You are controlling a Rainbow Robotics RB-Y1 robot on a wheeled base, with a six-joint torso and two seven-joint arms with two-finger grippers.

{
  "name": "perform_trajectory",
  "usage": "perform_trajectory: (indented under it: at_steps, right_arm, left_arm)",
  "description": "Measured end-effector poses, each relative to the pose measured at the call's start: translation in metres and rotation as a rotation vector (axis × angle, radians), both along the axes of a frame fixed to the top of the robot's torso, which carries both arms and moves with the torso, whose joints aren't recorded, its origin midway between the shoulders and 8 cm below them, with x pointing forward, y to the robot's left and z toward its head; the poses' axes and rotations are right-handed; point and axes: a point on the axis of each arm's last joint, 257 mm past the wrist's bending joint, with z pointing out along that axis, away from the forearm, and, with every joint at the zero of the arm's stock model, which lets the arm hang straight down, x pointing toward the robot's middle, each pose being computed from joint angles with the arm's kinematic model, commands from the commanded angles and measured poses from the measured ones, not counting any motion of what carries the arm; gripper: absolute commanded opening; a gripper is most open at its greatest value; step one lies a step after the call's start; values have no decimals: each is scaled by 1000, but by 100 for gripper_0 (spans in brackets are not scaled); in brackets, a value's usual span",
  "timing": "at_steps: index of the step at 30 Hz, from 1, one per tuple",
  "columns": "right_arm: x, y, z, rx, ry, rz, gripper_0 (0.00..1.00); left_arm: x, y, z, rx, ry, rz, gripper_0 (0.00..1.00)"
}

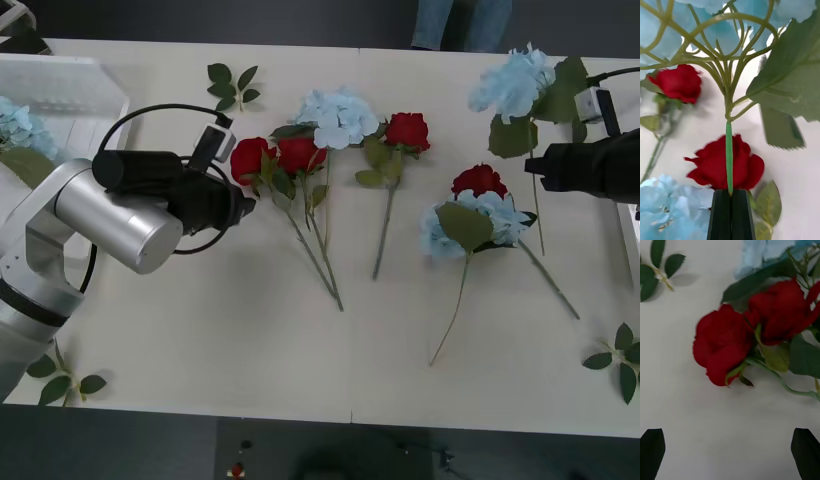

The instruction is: Put the red flowers into the right box and the blue flowers into the left box

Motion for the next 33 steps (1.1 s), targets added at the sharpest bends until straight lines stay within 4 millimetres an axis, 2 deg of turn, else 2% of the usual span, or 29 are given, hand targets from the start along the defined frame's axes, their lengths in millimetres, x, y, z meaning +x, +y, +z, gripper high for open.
perform_trajectory:
  at_steps: [3,5,8,10,12,14,16,19,22,26,29,33]
  right_arm:
    - [-5,9,20,19,-79,55,0]
    - [-11,17,32,38,-121,87,0]
    - [-24,32,48,45,-200,157,0]
    - [-37,48,62,44,-273,223,0]
    - [-51,61,72,46,-330,274,0]
    - [-66,75,82,76,-363,313,0]
    - [-80,90,92,132,-375,342,0]
    - [-98,112,104,164,-418,407,0]
    - [-113,132,114,211,-449,474,0]
    - [-122,158,126,325,-465,496,0]
    - [-130,177,134,385,-484,518,0]
    - [-145,201,144,446,-504,566,0]
  left_arm:
    - [-11,-6,-4,-72,58,-19,98]
    - [-21,5,4,-93,103,-34,98]
    - [-35,33,24,-84,156,-82,98]
    - [-41,47,44,-119,167,-124,98]
    - [-46,60,59,-137,168,-152,98]
    - [-52,64,72,-166,163,-191,98]
    - [-61,57,82,-214,154,-280,98]
    - [-71,51,84,-255,106,-454,98]
    - [-76,49,78,-354,22,-601,98]
    - [-82,41,56,-575,-22,-652,98]
    - [-95,19,40,-735,43,-660,97]
    - [-126,-25,27,-843,134,-745,98]
